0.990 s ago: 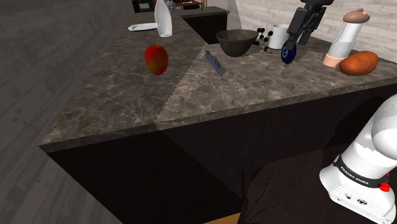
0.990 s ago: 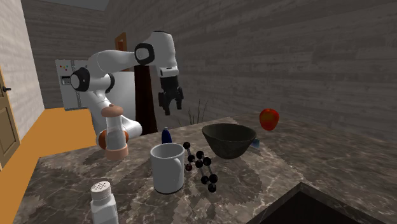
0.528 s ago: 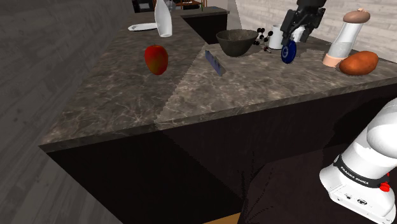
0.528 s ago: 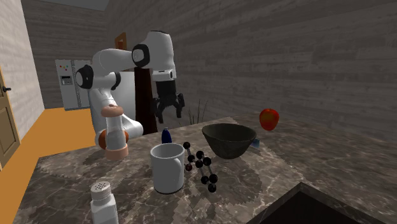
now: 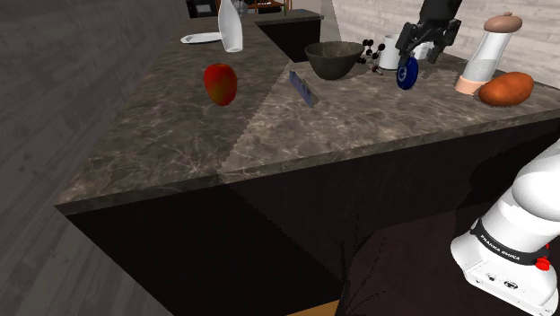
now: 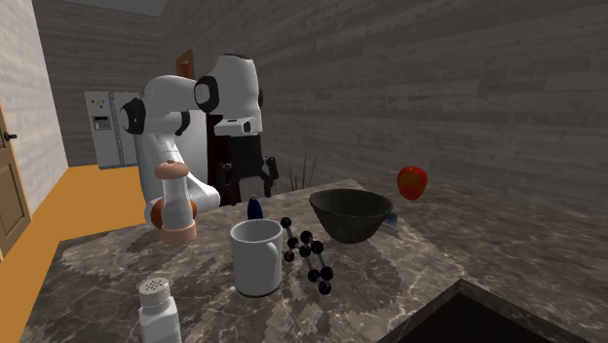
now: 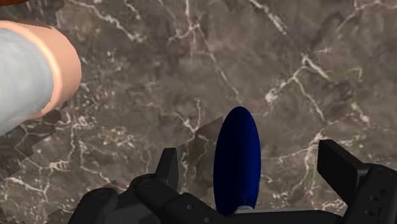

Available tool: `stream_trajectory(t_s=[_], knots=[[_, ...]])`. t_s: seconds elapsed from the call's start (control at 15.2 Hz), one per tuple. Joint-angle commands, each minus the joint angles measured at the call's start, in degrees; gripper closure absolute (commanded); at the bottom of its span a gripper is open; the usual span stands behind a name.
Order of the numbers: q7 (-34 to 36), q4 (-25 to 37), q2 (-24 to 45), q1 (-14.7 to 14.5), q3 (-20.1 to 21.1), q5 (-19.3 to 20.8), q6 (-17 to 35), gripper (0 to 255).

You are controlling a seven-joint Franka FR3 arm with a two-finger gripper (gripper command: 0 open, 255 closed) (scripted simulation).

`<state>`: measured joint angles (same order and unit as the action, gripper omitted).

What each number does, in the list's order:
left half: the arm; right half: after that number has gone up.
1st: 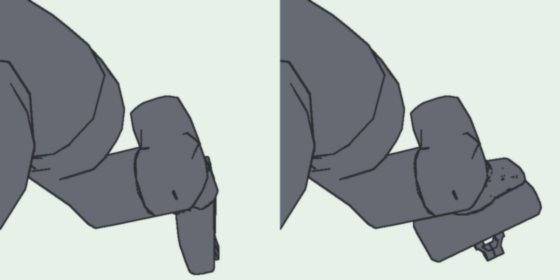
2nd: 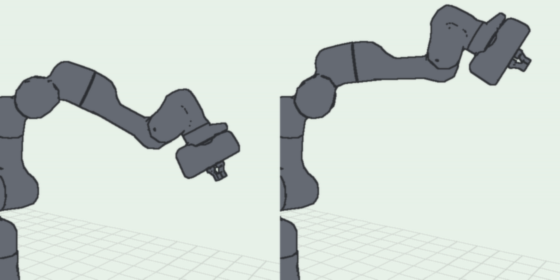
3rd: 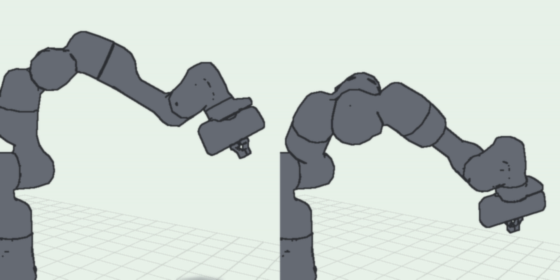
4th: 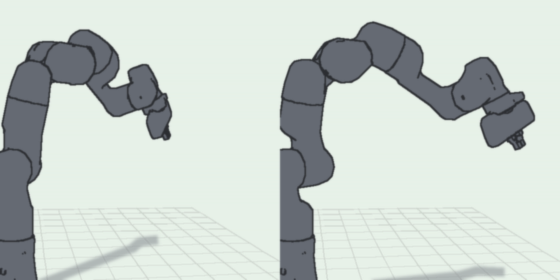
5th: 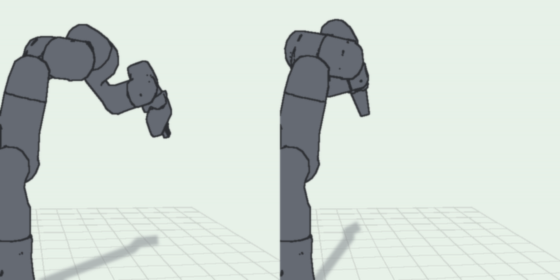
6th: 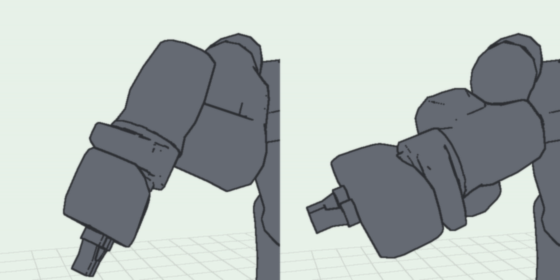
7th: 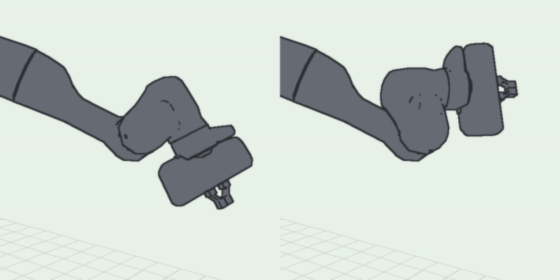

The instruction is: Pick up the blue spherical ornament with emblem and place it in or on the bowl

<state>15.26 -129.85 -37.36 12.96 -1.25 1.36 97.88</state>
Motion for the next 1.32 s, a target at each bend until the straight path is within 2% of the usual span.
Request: stream_trajectory(t_s=[0.0, 0.2, 0.66, 0.73, 1.25], knots=[[0.01, -1.47, -0.08, 0.1, -0.1, 0.1, 1.42, 0], [0.02, -3.53, -0.17, 0.11, -0.14, 0.13, 3.38, 0], [0.01, -3.51, -0.16, 0.11, -0.15, 0.13, 3.37, 0], [0.01, -3.51, -0.16, 0.11, -0.15, 0.13, 3.37, 255], [0.02, -3.5, -0.15, 0.11, -0.14, 0.13, 3.37, 255]])
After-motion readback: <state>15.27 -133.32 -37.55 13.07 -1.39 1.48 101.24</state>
